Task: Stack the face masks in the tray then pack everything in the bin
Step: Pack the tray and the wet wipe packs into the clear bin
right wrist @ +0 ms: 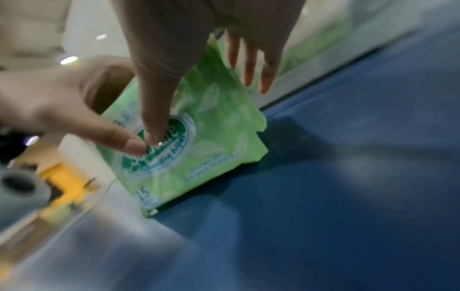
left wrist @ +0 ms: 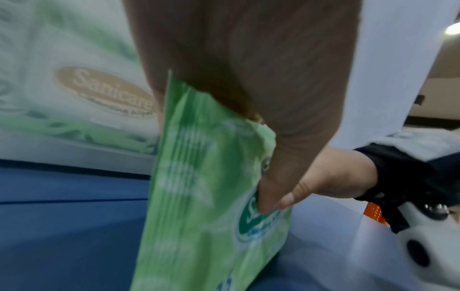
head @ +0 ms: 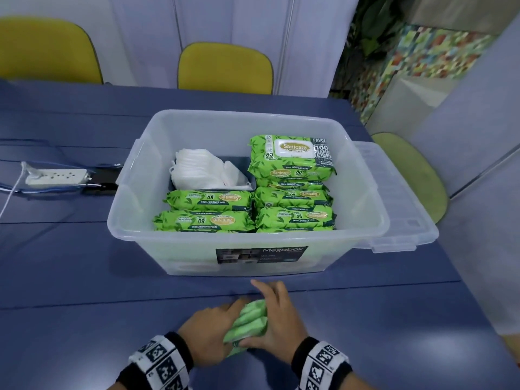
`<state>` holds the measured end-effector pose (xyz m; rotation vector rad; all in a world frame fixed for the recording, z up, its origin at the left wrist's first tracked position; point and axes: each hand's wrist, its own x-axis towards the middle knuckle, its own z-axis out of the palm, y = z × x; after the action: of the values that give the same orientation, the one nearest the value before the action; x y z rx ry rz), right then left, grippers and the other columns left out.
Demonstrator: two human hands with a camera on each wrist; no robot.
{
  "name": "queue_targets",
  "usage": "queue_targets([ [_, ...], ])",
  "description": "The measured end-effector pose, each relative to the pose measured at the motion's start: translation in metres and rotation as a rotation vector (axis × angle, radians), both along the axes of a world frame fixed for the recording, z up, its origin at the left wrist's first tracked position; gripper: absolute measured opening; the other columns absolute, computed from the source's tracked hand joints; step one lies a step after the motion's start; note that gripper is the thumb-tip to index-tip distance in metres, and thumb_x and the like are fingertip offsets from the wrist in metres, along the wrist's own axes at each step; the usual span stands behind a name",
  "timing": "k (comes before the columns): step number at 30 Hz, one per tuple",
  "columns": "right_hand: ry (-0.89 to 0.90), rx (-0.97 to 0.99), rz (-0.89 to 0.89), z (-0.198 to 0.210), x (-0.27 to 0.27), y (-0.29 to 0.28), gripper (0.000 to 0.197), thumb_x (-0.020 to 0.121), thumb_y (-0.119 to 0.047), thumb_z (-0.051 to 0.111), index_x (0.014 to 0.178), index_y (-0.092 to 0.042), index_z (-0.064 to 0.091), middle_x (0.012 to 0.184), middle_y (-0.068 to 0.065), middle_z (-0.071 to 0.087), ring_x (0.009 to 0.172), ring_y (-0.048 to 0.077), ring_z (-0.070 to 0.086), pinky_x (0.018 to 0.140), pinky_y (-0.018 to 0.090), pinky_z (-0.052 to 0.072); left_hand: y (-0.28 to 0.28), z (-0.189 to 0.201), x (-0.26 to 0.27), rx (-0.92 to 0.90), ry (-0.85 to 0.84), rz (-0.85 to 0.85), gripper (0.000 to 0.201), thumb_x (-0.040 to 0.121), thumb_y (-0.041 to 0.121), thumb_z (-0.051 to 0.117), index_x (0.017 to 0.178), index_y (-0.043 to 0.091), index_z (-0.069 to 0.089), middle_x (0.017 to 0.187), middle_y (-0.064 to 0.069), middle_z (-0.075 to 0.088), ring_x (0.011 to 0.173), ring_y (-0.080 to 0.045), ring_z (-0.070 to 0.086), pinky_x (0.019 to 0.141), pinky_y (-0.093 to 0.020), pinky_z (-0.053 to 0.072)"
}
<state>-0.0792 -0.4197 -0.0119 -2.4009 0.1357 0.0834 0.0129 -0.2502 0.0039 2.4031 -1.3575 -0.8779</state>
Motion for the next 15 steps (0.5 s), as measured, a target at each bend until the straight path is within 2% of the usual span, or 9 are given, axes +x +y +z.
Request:
queue_targets([
  [2,0.054,0.254,-0.066,-0.008,-0.002,-0.007,0.113,0.052,-0.049,0.085,0.138,-0.059,0.012,0.13,-0.015,0.037,0.116,0.001,0.046,0.098,0.02,0.042,-0.005,0.001,-0.005,-0.05,-0.107,-0.013,0.074,0.08,0.061,0.041,0.146,0.034,0.02,0.135,0.008,0.049,0.108,-0.025,0.058,0.077,-0.034,0.046],
  [3,0.077,0.366,-0.103,-0.011,-0.003,-0.01,0.112,0.05,-0.043,0.088,0.135,-0.062,0.017,0.128,-0.019,0.045,0.111,0.0,0.053,0.096,0.024,0.046,-0.007,0.001,-0.004,-0.092,-0.188,-0.019,0.067,0.082,0.056,0.043,0.143,0.034,0.025,0.13,0.012,0.054,0.104,-0.02,0.061,0.075,-0.031,0.047],
  [6,0.057,0.451,-0.205,-0.016,-0.003,-0.016,0.073,0.047,-0.037,0.089,0.107,-0.056,0.051,0.099,-0.018,0.066,0.088,0.004,0.064,0.084,0.032,0.054,-0.006,0.003,0.001,-0.183,-0.201,0.098,0.056,0.069,0.061,0.045,0.12,0.038,0.044,0.094,0.022,0.067,0.075,0.001,0.065,0.058,-0.012,0.044],
  [7,0.044,0.458,-0.24,-0.017,-0.004,-0.019,0.064,0.048,-0.034,0.089,0.1,-0.051,0.055,0.094,-0.02,0.067,0.082,0.002,0.064,0.079,0.029,0.054,-0.002,-0.001,0.003,-0.241,-0.163,0.161,0.055,0.068,0.061,0.048,0.118,0.04,0.045,0.096,0.024,0.066,0.078,0.004,0.063,0.061,-0.009,0.044],
  [9,0.011,0.486,-0.308,-0.015,-0.007,-0.025,0.063,0.047,-0.03,0.089,0.097,-0.049,0.056,0.092,-0.018,0.068,0.078,0.0,0.064,0.074,0.022,0.053,0.004,-0.007,0.005,-0.392,0.033,0.363,0.061,0.069,0.052,0.068,0.124,0.041,0.044,0.112,0.025,0.06,0.096,0.008,0.058,0.078,-0.007,0.044],
  [11,-0.012,0.546,-0.377,-0.015,-0.01,-0.033,0.075,0.045,-0.028,0.091,0.103,-0.054,0.053,0.097,-0.008,0.069,0.085,0.003,0.067,0.076,0.021,0.052,0.008,-0.023,0.005,-0.48,0.241,0.551,0.083,0.061,0.021,0.088,0.128,0.033,0.04,0.12,0.016,0.057,0.105,0.011,0.054,0.083,-0.005,0.042],
  [12,-0.008,0.586,-0.391,-0.017,-0.011,-0.036,0.086,0.044,-0.024,0.093,0.112,-0.054,0.049,0.102,-0.003,0.067,0.089,0.004,0.067,0.078,0.02,0.052,0.008,-0.027,0.003,-0.462,0.357,0.574,0.09,0.059,0.008,0.088,0.128,0.033,0.037,0.119,0.015,0.057,0.105,0.013,0.054,0.082,-0.003,0.041],
  [13,0.011,0.617,-0.394,-0.018,-0.011,-0.036,0.096,0.045,-0.019,0.094,0.121,-0.049,0.044,0.106,0.0,0.065,0.091,0.004,0.066,0.078,0.019,0.052,0.006,-0.033,0.0,-0.45,0.424,0.576,0.095,0.059,0.005,0.088,0.128,0.039,0.032,0.119,0.022,0.057,0.107,0.014,0.052,0.082,-0.001,0.039],
  [15,0.038,0.672,-0.381,-0.021,-0.009,-0.03,0.111,0.04,-0.018,0.097,0.132,-0.034,0.037,0.113,0.006,0.06,0.097,0.005,0.065,0.082,0.021,0.052,-0.003,-0.048,-0.008,-0.421,0.51,0.53,0.096,0.065,0.01,0.084,0.121,0.063,0.026,0.116,0.054,0.039,0.107,0.017,0.048,0.084,0.002,0.035],
])
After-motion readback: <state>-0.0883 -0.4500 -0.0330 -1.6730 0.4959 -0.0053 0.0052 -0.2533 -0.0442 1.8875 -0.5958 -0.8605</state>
